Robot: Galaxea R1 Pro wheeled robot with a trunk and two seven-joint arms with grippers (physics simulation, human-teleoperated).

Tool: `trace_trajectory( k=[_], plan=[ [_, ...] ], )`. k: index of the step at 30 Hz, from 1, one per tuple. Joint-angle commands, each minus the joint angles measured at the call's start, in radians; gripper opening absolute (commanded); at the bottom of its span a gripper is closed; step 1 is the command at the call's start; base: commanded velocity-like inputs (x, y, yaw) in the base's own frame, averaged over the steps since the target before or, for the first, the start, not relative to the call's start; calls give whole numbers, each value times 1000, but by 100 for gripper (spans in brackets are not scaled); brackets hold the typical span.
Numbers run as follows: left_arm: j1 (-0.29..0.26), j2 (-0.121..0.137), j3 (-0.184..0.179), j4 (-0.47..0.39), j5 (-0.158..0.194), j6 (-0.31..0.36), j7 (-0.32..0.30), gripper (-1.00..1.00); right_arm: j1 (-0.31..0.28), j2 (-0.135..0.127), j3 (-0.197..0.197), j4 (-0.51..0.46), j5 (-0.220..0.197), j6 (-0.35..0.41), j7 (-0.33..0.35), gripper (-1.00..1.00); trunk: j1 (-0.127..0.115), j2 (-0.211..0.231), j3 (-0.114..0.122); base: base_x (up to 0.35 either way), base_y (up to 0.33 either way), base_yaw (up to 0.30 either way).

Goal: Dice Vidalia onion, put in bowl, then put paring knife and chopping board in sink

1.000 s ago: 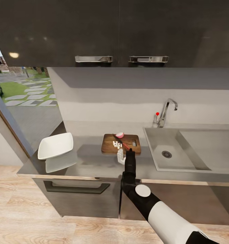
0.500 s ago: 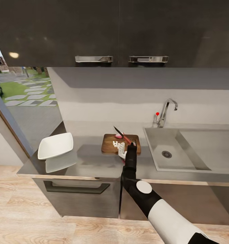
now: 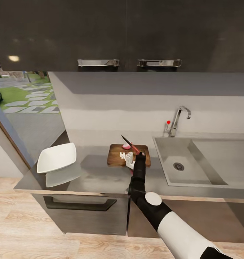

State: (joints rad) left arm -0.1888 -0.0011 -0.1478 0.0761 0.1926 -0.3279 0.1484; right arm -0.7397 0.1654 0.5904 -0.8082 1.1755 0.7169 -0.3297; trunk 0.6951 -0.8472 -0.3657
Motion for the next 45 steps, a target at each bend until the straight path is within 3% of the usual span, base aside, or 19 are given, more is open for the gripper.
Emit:
trace_trajectory(
  k=[1,45],
  plan=[
    [-2,0,-9,4,8,-6,0,100,-1,0,3,1,1,7,-1,-100,0,-1,-1,83,0,0],
    [-2,0,-9,5,8,-6,0,100,-1,-3,3,90,-3,6,6,-100,0,-1,-1,32,0,0]
  ],
)
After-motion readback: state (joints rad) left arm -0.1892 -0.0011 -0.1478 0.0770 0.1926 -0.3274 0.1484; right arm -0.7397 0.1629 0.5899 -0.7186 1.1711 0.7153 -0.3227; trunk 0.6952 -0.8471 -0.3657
